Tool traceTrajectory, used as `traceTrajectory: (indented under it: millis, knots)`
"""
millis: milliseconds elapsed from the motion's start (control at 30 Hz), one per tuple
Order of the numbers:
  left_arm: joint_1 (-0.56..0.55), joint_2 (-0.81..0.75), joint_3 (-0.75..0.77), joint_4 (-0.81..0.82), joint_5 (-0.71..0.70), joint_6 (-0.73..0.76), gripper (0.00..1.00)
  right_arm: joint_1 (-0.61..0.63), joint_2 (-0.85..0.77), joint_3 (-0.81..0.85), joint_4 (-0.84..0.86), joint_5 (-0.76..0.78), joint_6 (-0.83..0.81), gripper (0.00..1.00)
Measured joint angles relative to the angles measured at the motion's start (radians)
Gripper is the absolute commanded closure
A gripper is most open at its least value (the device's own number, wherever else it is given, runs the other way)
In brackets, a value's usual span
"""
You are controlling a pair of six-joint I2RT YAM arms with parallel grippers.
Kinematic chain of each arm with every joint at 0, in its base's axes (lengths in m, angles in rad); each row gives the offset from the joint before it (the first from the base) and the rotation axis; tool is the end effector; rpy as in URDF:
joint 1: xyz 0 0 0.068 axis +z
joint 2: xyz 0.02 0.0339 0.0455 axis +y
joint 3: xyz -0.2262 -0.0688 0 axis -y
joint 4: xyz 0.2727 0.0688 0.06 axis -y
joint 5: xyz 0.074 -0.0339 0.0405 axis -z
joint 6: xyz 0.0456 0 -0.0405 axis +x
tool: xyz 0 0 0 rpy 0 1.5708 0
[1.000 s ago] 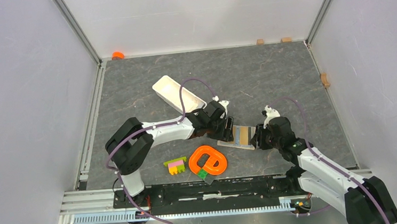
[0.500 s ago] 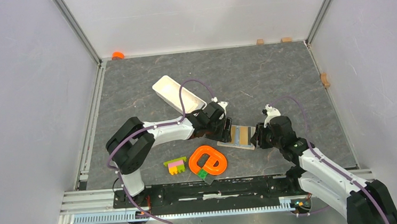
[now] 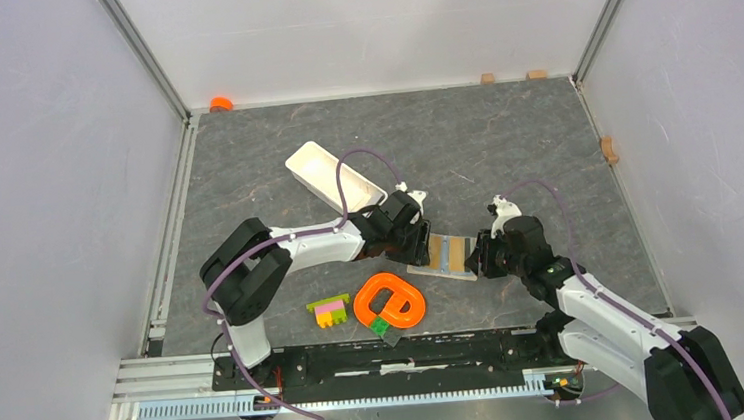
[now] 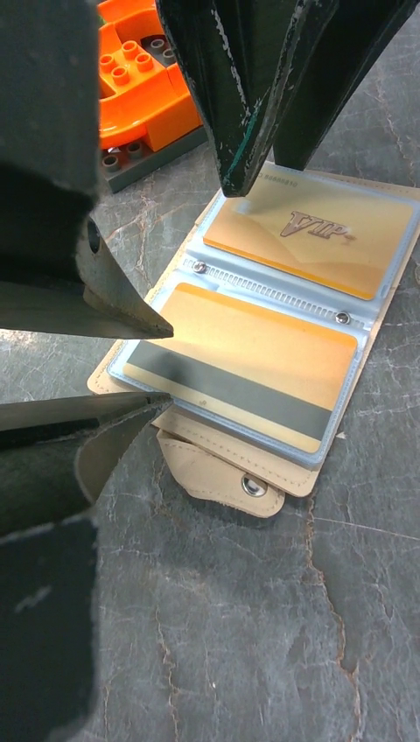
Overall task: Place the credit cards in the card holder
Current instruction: Insert the credit card into the card holder.
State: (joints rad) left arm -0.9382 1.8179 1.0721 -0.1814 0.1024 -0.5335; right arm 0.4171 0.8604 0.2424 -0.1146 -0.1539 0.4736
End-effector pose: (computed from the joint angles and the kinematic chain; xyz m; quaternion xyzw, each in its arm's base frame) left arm 0.2256 -0.3157 0.0964 0.2063 0.9248 -0.2480 0.2015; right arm 0.1965 0.0947 0.0963 -0.0055 0.9113 0.2382 0.3359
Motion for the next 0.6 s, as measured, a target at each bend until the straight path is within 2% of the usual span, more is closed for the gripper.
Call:
traceTrajectory:
  millis: [433, 600]
  knots:
    - [0.0, 0.001, 0.0, 0.0, 0.0, 0.0, 0.5, 0.0, 0.031, -0.013, 0.02, 0.0, 0.005, 0.68]
    - [0.001, 0.002, 0.0, -0.002, 0.001, 0.0, 0.53, 0.0, 0.031, -0.017, 0.038, -0.007, 0.018, 0.73]
